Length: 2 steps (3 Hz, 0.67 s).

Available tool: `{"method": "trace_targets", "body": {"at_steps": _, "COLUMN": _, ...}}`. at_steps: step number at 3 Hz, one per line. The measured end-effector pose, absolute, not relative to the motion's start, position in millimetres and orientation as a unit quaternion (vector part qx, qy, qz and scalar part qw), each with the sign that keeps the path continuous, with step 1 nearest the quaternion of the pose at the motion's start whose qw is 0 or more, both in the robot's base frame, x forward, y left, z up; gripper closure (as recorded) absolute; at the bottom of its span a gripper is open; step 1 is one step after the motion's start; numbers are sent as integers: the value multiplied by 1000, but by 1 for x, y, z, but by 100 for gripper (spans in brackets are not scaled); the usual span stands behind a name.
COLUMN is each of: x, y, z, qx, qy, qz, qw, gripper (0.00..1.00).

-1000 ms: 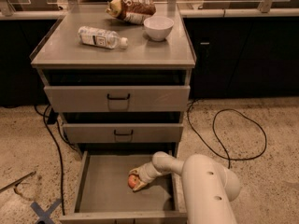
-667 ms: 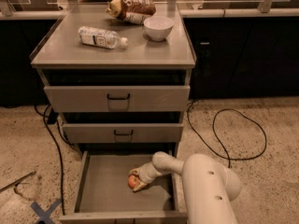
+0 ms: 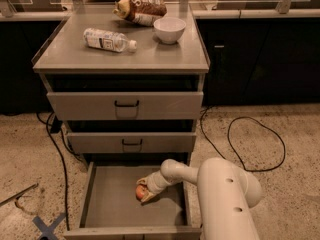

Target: Pick apple from bottom drawer and place on counter

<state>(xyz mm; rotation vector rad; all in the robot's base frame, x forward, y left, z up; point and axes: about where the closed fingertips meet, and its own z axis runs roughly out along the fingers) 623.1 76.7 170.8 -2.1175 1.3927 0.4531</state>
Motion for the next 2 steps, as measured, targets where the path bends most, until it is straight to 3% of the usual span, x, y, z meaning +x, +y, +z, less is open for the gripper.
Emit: {"method": "trace_targets", "body": {"at_steps": 2, "x": 628, "y": 87, "z": 224, "qx": -804, "qy": 502, "qz": 151, "qw": 280, "gripper": 100}}
